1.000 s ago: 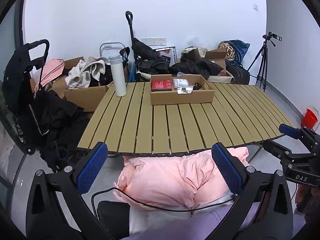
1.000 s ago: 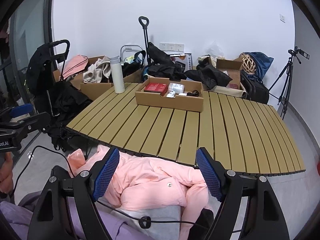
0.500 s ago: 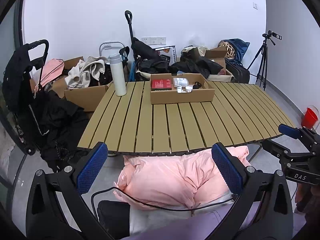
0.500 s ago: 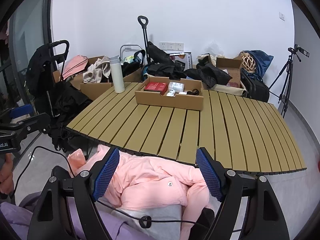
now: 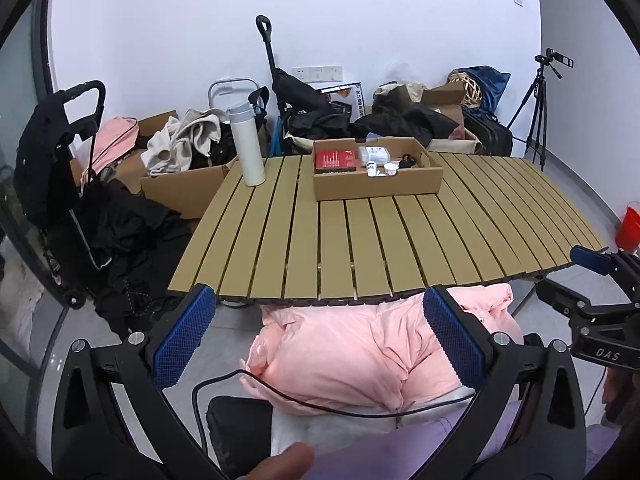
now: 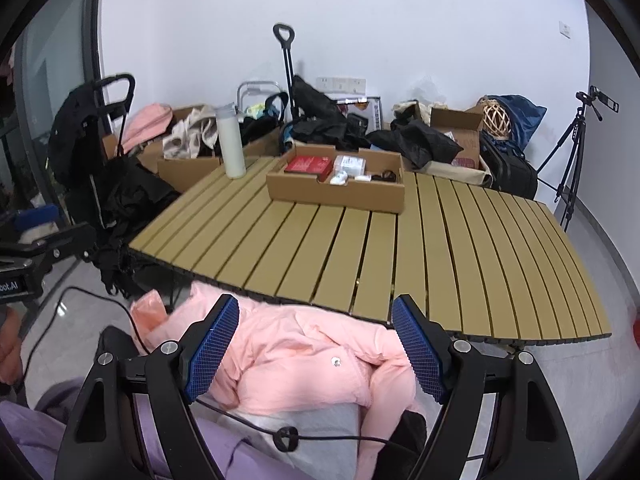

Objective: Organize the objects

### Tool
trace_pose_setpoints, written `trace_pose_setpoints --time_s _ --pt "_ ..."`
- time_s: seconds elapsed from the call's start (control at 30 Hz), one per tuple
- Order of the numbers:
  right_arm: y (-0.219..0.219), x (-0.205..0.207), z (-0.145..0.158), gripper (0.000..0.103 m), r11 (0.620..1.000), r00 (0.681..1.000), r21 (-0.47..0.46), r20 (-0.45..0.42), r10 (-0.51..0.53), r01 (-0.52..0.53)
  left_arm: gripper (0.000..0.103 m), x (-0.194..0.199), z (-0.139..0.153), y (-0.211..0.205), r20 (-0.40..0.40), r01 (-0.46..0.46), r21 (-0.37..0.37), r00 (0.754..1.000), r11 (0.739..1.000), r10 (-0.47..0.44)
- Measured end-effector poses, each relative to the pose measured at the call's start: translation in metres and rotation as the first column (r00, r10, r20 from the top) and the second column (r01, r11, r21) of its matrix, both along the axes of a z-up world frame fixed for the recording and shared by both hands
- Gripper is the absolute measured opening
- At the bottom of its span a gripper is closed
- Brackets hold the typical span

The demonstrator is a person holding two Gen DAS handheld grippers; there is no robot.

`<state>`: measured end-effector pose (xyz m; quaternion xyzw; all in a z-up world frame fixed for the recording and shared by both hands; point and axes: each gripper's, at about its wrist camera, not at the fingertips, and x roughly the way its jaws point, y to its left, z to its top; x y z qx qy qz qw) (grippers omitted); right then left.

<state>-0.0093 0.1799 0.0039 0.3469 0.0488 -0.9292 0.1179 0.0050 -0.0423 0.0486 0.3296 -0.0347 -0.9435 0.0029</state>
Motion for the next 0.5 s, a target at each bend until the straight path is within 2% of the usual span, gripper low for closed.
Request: trace_pose_setpoints --time_s 0.5 --pt "0.0071 -0.0016 -0.0020 0.082 1.000 1.000 -0.006 0.023 -0.020 0.020 0.103 -0.0056 -0.0033 -0.0100 0.031 0.009 0.015 0.999 1.000 -0.009"
